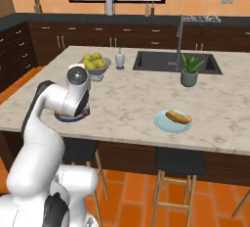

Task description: Place one bun and one sausage from the bowl on each plate.

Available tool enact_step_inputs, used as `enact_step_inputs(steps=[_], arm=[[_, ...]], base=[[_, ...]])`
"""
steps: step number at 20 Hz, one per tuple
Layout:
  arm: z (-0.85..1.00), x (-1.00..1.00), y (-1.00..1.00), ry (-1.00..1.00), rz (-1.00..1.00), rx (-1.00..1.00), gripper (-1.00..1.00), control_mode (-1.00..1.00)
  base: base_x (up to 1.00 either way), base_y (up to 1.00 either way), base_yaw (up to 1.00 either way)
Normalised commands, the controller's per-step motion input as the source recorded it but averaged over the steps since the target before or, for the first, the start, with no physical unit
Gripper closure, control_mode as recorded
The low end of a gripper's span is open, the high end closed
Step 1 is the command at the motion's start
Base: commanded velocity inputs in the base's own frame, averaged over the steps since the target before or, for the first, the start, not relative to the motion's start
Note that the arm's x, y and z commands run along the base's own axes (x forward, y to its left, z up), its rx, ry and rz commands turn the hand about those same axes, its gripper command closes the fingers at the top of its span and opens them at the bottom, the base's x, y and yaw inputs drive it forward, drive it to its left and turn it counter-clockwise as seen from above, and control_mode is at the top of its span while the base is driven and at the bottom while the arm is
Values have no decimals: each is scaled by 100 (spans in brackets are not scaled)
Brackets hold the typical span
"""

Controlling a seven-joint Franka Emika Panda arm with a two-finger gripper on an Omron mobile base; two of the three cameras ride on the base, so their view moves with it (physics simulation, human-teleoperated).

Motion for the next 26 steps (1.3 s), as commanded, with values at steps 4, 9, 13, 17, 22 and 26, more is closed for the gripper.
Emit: enact_step_inputs(steps=[4, 9, 13, 17, 22, 26], arm=[[6, -100, -70, 69, -8, -26, -100, -100], [0, -51, 23, 23, 1, -29, -100, -100], [0, 0, 1, 0, 0, 0, -100, -100], [0, 0, 0, 0, 0, 0, -100, 100], [0, 0, 0, 0, 0, 0, -100, 100], [0, 0, 0, 0, 0, 0, -100, 100]], base=[[0, 0, 0], [0, 0, 0], [0, 0, 0], [-2, -75, -16], [22, -100, -33], [63, -100, -32]])
